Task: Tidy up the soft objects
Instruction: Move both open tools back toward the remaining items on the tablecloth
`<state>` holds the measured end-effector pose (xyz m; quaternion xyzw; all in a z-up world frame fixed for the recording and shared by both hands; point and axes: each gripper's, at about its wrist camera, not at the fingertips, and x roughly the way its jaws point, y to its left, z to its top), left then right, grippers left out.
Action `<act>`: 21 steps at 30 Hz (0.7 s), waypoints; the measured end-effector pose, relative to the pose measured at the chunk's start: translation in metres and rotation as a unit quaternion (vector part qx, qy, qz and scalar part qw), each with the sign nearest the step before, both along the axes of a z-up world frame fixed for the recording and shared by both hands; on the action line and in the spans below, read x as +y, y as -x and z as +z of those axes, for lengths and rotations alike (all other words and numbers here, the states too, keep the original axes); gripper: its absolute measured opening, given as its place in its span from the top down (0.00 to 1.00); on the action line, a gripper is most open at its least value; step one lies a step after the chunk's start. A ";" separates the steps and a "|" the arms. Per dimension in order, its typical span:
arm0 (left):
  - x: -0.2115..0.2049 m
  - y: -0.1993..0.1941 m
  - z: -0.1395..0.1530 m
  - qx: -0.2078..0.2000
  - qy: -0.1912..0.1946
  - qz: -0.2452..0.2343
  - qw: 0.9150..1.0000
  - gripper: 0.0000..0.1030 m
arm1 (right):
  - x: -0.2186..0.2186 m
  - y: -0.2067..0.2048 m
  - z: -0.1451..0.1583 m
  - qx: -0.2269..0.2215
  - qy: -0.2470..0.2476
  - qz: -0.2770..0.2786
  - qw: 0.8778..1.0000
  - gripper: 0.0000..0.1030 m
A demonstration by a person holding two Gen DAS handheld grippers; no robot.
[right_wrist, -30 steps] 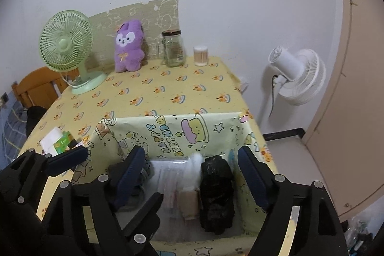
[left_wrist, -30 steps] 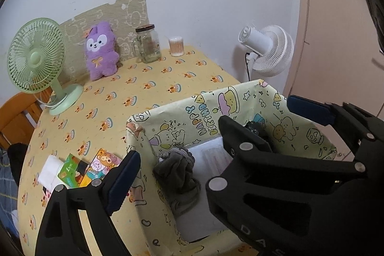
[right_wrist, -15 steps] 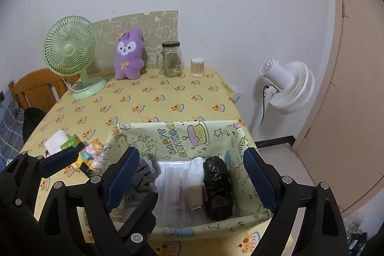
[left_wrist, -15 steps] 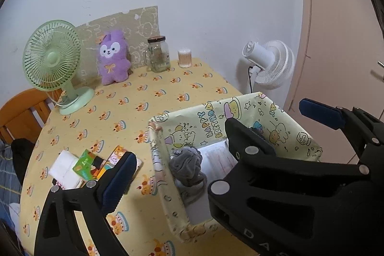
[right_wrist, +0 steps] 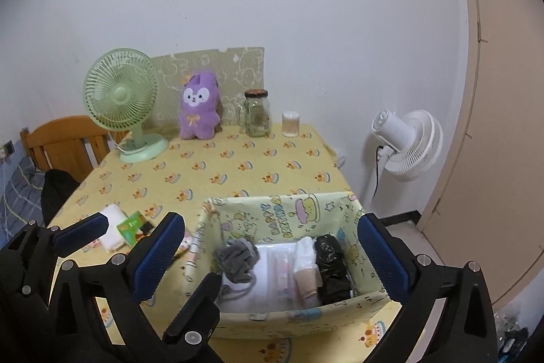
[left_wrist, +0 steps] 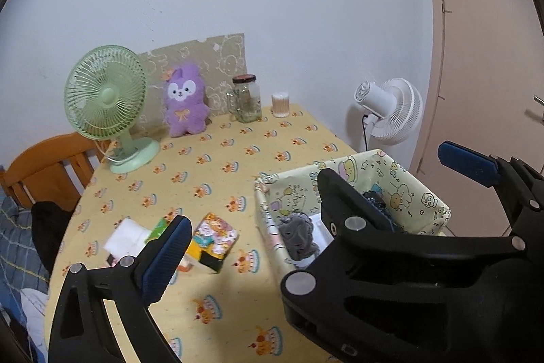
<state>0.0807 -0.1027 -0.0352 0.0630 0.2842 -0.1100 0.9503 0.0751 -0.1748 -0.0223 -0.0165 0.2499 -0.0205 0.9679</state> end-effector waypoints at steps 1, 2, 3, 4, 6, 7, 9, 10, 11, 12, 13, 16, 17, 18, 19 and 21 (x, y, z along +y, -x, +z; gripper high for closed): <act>0.003 0.002 0.001 -0.002 0.000 0.002 1.000 0.02 | 0.003 0.001 0.001 -0.002 0.001 0.000 1.000 0.00; 0.005 0.003 0.002 -0.005 0.001 0.004 1.000 0.02 | 0.005 0.002 0.002 -0.004 0.002 0.001 1.000 0.00; 0.008 0.005 0.004 -0.008 0.002 0.006 1.000 0.02 | 0.008 0.003 0.004 -0.006 0.002 0.002 1.000 0.00; 0.010 0.007 0.004 -0.009 0.002 0.007 1.000 0.02 | 0.010 0.005 0.005 -0.008 0.003 0.003 1.000 0.00; 0.014 0.010 0.007 -0.014 0.002 0.010 1.000 0.02 | 0.015 0.008 0.008 -0.012 0.003 0.006 1.000 0.00; 0.016 0.012 0.007 -0.016 0.002 0.011 1.000 0.02 | 0.016 0.009 0.009 -0.014 0.003 0.007 1.000 0.00; 0.020 0.014 0.010 -0.020 0.002 0.014 1.000 0.02 | 0.021 0.012 0.012 -0.018 0.003 0.009 1.000 0.00; 0.021 0.016 0.011 -0.022 0.002 0.015 1.000 0.02 | 0.022 0.013 0.012 -0.019 0.003 0.010 1.000 0.00; 0.023 0.016 0.012 -0.023 0.002 0.018 1.000 0.02 | 0.024 0.013 0.013 -0.020 0.003 0.011 1.000 0.00; 0.026 0.017 0.013 -0.023 0.001 0.021 1.000 0.02 | 0.026 0.013 0.014 -0.019 0.003 0.012 1.000 0.00; 0.027 0.019 0.014 -0.025 0.001 0.023 0.999 0.02 | 0.029 0.013 0.015 -0.020 0.003 0.015 1.000 0.00; 0.034 0.021 0.016 -0.030 -0.003 0.032 0.999 0.02 | 0.036 0.014 0.018 -0.025 -0.001 0.024 0.999 0.00; 0.036 0.021 0.017 -0.031 -0.004 0.035 0.999 0.02 | 0.038 0.014 0.018 -0.026 -0.002 0.026 0.999 0.00; 0.039 0.022 0.017 -0.033 -0.005 0.038 0.999 0.02 | 0.040 0.015 0.018 -0.027 -0.003 0.029 0.999 0.00; 0.041 0.022 0.017 -0.033 -0.005 0.040 0.999 0.02 | 0.042 0.014 0.018 -0.028 -0.003 0.033 0.999 0.00; 0.045 0.023 0.017 -0.034 -0.006 0.044 0.998 0.02 | 0.047 0.014 0.018 -0.029 -0.004 0.037 0.999 0.00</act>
